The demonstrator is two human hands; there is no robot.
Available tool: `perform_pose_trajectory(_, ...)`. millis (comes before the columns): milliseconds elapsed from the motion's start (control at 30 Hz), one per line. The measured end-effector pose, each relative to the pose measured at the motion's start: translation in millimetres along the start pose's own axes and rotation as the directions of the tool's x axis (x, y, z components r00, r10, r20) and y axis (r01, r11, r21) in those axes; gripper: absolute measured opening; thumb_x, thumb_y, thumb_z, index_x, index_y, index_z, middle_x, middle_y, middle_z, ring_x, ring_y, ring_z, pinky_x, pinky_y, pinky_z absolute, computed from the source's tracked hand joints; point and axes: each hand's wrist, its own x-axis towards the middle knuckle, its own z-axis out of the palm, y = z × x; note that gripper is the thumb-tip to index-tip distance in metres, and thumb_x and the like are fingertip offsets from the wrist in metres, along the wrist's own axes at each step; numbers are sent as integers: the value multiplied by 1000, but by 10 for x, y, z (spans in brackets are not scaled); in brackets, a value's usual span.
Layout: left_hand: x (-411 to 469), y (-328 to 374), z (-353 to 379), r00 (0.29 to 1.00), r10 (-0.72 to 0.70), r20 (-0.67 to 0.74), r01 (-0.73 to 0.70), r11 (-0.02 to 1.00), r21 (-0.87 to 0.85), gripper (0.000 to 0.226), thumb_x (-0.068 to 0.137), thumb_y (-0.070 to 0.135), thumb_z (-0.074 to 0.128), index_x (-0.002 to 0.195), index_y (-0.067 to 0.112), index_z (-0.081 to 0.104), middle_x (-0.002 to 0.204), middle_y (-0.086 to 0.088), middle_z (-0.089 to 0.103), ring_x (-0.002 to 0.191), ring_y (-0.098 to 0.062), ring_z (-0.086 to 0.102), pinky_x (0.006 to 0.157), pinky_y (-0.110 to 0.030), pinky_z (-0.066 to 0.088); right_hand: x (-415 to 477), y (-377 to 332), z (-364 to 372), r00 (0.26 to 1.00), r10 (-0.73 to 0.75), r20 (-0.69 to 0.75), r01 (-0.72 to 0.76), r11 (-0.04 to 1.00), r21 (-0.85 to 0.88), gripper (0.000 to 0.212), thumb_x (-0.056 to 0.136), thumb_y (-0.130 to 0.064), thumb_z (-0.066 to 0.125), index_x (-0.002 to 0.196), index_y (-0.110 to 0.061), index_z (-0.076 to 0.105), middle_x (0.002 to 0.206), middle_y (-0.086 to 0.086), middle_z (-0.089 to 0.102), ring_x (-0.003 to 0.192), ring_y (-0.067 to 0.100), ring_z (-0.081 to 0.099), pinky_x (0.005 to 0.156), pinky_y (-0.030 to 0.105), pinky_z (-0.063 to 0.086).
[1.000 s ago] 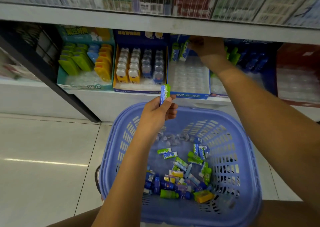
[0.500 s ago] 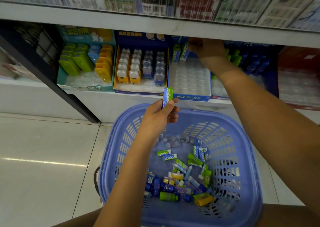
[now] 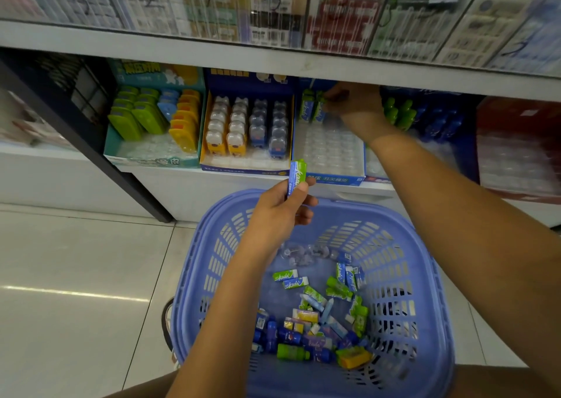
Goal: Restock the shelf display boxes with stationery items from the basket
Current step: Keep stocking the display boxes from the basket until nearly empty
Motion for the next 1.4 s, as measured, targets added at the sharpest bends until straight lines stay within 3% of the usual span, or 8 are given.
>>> perform_pose_trajectory(133,13,24,-19,999,47,20,-49,994,96,27,100,20,45,120,11,60,79,5,65,60,-3,53,60,-16,47,-387,-137,-85,994,-25,-106,33,997,66,24,82,-22,72,102,-10,67,100,6,69,86,12,61,76,16,45)
perform_pose_trajectory(300,121,124,-29,991,109,79,-128,946,296,23,100,21,45,107,6,62,83,0,65,58,-5,50,61,-22,47,-1115,-216,-186,875,-164,455,-55,901,431,16,77,-20,72,93,-23,70,77,-7,72,64,6,65,64,16,53)
perform_pose_trajectory(433,176,124,40,975,224,10,-200,851,486,34,99,25,49,130,11,50,116,-2,62,98,-12,60,88,-31,50,-961,-181,-147,994,-40,103,-15,875,484,16,78,-5,72,93,-11,69,73,-5,69,59,1,63,64,13,53)
perform_pose_trajectory(533,201,33,88,941,324,92,-277,589,759,50,99,24,47,145,11,34,150,-5,37,139,-19,31,111,-26,27,-585,-144,-128,987,9,-160,46,940,338,24,79,-7,73,102,-2,69,88,3,69,72,2,64,73,9,50)
perform_pose_trajectory(700,222,-146,110,936,281,212,-306,351,885,61,99,20,48,151,9,18,159,-6,15,148,-21,6,118,-27,9,-196,-140,76,986,-132,-104,134,991,10,21,86,-9,63,106,-6,70,107,12,70,101,22,64,93,22,45)
perform_pose_trajectory(833,228,-186,93,926,304,222,-325,345,881,63,99,21,48,152,11,15,160,-4,12,148,-19,4,118,-26,8,-136,-110,129,976,-216,23,218,967,-129,24,87,-9,60,108,-7,70,112,11,68,104,19,60,85,9,35)
perform_pose_trajectory(1200,204,-202,78,915,347,203,-354,455,817,58,98,20,49,150,12,24,158,-2,19,146,-15,13,114,-19,17,-54,-382,110,968,-67,240,160,906,-392,31,92,-12,54,120,-7,64,125,14,61,114,28,55,91,27,40)
perform_pose_trajectory(1400,115,-639,-90,900,437,0,-298,615,730,20,97,20,50,109,11,63,100,-7,66,84,-16,60,74,-26,49,-728,-192,62,999,-29,39,35,985,-171,14,86,-25,66,95,-15,67,88,8,71,72,8,67,71,21,51)
